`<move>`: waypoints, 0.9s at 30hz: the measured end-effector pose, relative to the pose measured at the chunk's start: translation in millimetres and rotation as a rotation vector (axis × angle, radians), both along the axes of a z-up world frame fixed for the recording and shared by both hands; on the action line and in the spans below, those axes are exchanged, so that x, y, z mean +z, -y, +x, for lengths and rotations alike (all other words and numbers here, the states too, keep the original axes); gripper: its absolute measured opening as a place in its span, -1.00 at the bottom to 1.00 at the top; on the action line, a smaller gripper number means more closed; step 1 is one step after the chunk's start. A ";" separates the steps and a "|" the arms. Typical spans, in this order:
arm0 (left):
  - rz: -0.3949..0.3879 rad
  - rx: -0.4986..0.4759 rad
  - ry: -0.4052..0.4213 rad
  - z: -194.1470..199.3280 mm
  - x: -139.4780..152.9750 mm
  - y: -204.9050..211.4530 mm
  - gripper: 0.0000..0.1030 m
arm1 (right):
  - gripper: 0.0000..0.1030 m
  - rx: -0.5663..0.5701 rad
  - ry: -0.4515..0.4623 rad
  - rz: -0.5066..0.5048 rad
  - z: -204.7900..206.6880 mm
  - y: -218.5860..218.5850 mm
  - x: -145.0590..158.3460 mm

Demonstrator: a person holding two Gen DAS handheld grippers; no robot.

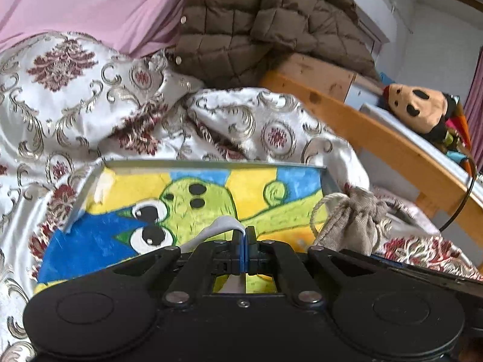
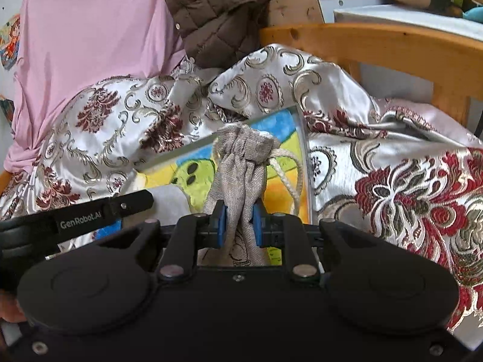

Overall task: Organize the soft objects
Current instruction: 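Lift the pouch with the right gripper and lower it onto the painting tray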

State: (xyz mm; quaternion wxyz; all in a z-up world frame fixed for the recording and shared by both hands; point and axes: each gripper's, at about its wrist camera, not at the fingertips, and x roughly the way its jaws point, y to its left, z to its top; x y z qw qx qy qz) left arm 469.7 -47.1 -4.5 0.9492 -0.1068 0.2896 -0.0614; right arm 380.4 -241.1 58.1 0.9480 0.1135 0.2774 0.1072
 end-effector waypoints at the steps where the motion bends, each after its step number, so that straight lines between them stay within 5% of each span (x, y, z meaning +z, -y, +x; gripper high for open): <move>1: 0.001 -0.002 -0.010 0.6 -4.1 1.3 -1.00 | -0.77 0.000 -0.003 -0.002 -1.1 0.6 -3.4; 13: 0.033 -0.079 -0.127 -2.1 -43.0 20.7 -1.00 | -0.77 0.041 -0.108 -0.153 -10.8 10.7 -71.1; 27: 0.086 -0.085 -0.293 2.8 -63.4 25.9 -0.96 | -0.72 0.055 -0.138 -0.173 -14.4 -1.6 -77.4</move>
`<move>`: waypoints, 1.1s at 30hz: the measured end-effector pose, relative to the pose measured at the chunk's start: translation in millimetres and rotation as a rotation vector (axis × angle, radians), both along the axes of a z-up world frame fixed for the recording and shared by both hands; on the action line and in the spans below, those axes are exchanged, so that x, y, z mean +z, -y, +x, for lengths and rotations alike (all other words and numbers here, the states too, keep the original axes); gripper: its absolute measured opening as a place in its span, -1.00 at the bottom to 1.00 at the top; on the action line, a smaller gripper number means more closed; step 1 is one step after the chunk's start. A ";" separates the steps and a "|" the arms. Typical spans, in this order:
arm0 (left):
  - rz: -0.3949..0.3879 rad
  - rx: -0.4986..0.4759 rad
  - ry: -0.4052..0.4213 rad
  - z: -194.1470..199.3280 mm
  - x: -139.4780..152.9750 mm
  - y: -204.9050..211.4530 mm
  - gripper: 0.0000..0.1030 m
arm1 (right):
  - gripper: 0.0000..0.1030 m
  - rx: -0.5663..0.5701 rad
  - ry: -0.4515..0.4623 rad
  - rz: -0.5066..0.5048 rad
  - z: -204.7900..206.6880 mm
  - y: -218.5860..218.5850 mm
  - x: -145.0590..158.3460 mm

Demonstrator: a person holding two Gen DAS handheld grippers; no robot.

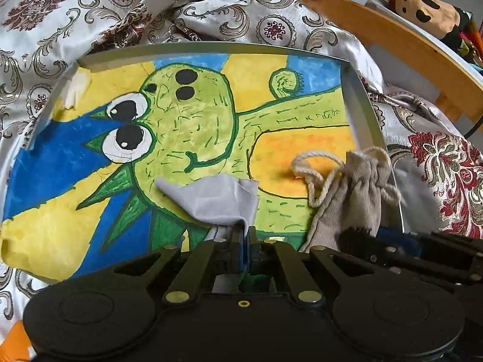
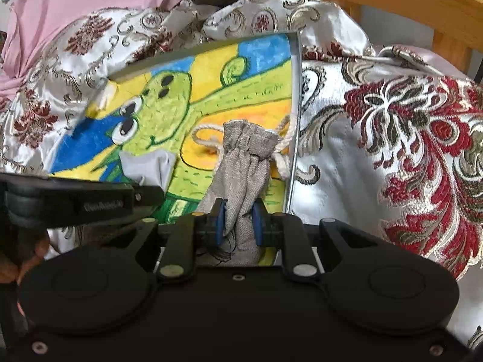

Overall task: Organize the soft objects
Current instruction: 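Lift the pouch with the right gripper and lower it onto the painting tray, then open the right gripper to release the pouch and withdraw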

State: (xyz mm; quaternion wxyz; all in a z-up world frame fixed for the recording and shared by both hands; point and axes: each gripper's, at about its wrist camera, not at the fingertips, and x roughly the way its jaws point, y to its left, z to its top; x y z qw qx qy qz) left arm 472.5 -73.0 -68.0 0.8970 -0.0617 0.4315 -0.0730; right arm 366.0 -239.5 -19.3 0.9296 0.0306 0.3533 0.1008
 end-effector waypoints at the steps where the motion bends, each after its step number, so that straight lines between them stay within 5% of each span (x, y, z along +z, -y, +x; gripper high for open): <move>1: -0.006 0.002 -0.002 -0.3 2.4 -0.6 -0.89 | -0.70 0.002 0.004 0.008 -1.2 0.4 3.3; 3: -0.031 0.015 -0.009 -1.4 6.5 -4.6 -0.75 | -0.62 0.007 0.014 0.017 -1.9 0.4 10.8; 5: -0.046 0.038 -0.014 -4.0 11.1 -8.7 -0.70 | -0.19 0.013 0.034 0.018 -5.8 -0.7 19.5; 15: -0.097 0.118 0.051 -25.8 49.2 -34.7 -0.21 | 0.32 0.005 0.098 0.010 -23.9 3.7 59.4; 22: -0.146 0.173 0.168 -61.5 84.9 -49.0 0.44 | 0.95 -0.035 0.194 0.034 -49.8 13.0 100.5; 29: -0.092 0.216 0.329 -106.4 122.2 -57.3 0.93 | 0.99 -0.029 0.277 0.036 -88.1 13.4 138.7; 33: -0.076 0.246 0.420 -134.3 141.2 -61.7 0.98 | 0.99 -0.056 0.330 0.065 -116.6 13.4 156.2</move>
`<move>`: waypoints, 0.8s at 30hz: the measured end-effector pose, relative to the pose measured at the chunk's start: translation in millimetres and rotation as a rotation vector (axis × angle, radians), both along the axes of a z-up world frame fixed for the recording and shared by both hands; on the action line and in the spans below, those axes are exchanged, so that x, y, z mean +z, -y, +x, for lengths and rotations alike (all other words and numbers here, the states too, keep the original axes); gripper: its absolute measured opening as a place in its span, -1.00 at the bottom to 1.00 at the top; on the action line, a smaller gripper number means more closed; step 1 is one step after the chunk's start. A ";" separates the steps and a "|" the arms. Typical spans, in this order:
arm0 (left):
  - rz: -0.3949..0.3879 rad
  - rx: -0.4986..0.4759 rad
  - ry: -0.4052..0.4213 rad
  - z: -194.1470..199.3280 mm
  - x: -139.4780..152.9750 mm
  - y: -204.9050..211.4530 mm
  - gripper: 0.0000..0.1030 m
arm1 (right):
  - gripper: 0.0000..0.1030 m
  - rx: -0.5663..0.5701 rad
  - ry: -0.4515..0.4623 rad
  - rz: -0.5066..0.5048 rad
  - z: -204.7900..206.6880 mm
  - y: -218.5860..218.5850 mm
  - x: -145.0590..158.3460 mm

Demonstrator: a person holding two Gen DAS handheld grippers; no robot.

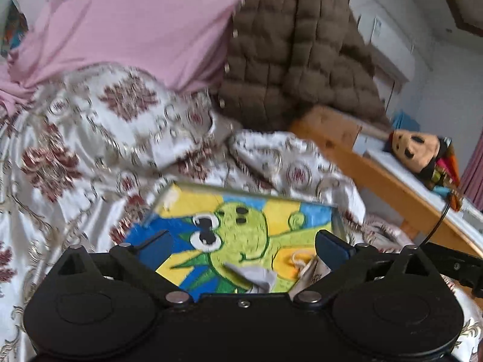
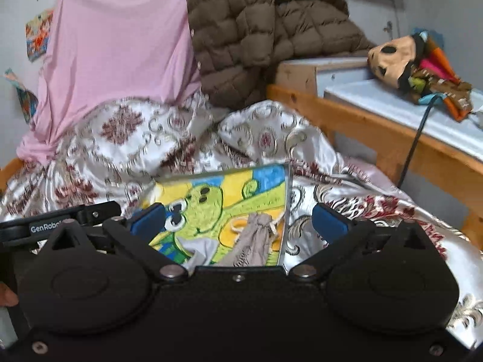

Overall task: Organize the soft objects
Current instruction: 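Open the right gripper to release the pouch and withdraw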

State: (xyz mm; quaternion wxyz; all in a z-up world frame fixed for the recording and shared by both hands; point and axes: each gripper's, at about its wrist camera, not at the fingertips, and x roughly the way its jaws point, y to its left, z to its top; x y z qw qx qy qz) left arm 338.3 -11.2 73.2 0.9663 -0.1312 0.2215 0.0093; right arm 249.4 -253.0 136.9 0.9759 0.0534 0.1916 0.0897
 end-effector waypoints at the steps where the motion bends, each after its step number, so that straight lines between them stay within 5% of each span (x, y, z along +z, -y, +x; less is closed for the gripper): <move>1: 0.002 0.008 0.020 -7.6 3.8 -0.7 0.98 | 0.99 0.004 0.011 -0.002 -6.0 -1.0 3.2; 13: 0.107 -0.014 0.143 -95.0 23.2 11.5 0.98 | 0.99 0.016 0.056 -0.052 -66.7 -10.3 11.3; 24: 0.138 -0.019 0.124 -157.9 22.5 9.7 0.98 | 0.99 -0.043 0.033 -0.063 -118.6 -9.6 3.8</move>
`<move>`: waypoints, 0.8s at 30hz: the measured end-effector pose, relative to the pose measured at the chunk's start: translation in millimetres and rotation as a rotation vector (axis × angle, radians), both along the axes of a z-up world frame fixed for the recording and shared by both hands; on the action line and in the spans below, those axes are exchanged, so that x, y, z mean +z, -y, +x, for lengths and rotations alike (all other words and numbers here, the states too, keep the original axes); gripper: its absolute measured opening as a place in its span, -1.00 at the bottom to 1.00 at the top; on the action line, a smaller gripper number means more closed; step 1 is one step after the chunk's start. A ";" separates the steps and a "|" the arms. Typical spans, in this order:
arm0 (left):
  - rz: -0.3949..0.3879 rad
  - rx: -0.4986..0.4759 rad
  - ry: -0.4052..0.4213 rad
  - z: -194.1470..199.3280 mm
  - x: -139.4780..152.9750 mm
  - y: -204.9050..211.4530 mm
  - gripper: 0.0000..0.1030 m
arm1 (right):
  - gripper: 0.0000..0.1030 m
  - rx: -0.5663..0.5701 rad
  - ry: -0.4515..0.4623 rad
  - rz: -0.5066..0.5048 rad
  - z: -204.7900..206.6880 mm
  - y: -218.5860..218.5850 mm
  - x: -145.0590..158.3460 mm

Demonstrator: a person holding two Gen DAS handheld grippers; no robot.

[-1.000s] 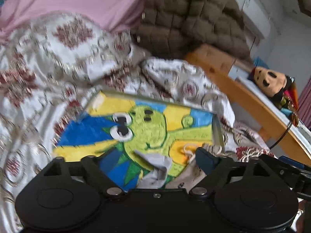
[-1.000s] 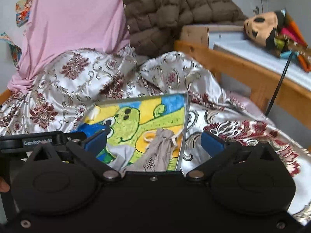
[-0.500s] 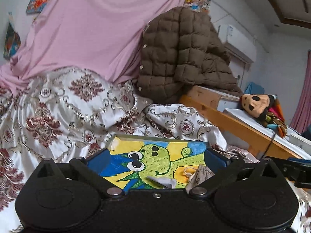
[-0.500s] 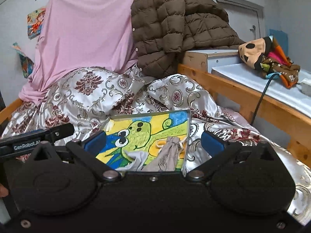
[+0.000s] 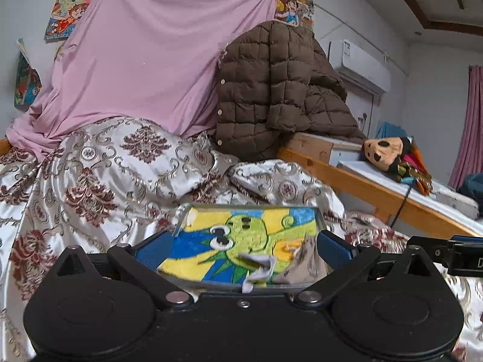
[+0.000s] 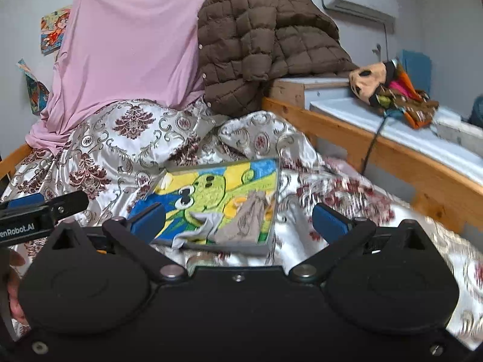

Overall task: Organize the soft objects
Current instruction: 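Open the right gripper to release the pouch and withdraw, then move both tools back toward the striped towel and wet-wipe pack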

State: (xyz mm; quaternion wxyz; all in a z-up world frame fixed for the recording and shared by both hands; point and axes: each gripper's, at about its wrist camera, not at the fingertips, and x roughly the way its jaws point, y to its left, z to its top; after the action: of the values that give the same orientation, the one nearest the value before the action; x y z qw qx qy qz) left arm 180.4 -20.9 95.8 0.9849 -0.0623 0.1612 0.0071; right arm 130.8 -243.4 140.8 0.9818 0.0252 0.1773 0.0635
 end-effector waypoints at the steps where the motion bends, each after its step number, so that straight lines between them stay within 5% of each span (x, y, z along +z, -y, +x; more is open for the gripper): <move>1: 0.002 -0.003 -0.013 -5.7 -1.9 -0.7 0.98 | 0.99 -0.005 -0.013 0.007 -3.1 -0.2 -2.3; 17: 0.080 -0.030 -0.160 -77.4 -28.3 -10.3 0.98 | 0.99 0.011 -0.182 0.013 -70.0 -20.4 -38.3; 24: 0.151 -0.064 -0.212 -98.4 -43.1 -6.0 0.98 | 0.99 0.026 -0.172 -0.039 -90.3 -30.7 -34.1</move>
State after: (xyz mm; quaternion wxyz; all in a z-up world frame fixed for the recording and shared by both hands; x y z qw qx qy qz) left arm 81.9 -14.9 52.7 0.9640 0.0182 0.2651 -0.0058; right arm 40.5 -212.7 106.7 0.9623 0.0092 0.2625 0.0702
